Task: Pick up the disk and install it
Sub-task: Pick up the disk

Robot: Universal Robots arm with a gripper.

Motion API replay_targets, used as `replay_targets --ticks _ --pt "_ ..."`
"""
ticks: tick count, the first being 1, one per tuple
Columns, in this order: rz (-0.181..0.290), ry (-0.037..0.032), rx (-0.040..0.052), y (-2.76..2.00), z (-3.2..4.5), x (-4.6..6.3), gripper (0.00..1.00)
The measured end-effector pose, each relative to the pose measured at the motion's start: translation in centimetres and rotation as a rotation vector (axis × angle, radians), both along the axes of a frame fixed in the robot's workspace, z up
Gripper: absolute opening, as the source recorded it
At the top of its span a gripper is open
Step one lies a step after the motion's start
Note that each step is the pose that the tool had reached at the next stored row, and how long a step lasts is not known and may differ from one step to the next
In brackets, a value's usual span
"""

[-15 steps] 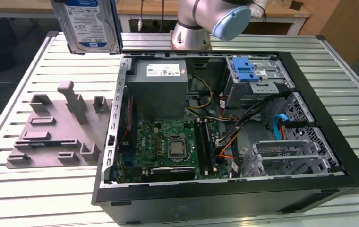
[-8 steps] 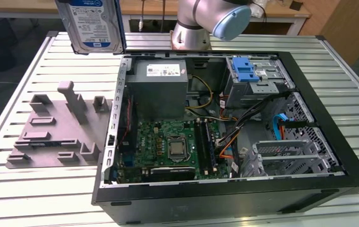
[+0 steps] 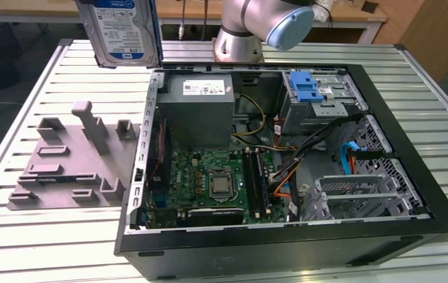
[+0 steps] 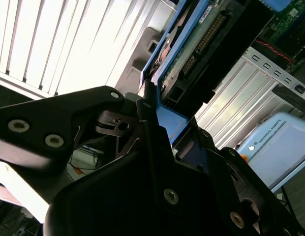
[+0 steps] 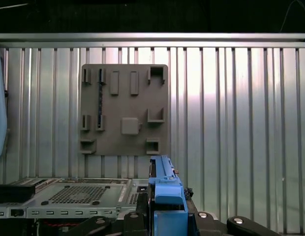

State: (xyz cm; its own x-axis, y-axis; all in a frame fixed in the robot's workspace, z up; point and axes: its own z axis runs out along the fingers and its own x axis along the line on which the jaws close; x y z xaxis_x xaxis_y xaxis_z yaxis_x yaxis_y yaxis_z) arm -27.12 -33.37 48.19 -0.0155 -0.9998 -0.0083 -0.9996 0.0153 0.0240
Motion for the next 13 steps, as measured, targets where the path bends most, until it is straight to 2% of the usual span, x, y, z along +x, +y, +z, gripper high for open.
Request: replay_targets --ticks 2,13 --pt "0.0 0.0 -0.0001 -0.3 0.0 0.1 0.36" --pt "-0.001 -0.0001 0.0 -2.59 -0.01 0.2 0.36"
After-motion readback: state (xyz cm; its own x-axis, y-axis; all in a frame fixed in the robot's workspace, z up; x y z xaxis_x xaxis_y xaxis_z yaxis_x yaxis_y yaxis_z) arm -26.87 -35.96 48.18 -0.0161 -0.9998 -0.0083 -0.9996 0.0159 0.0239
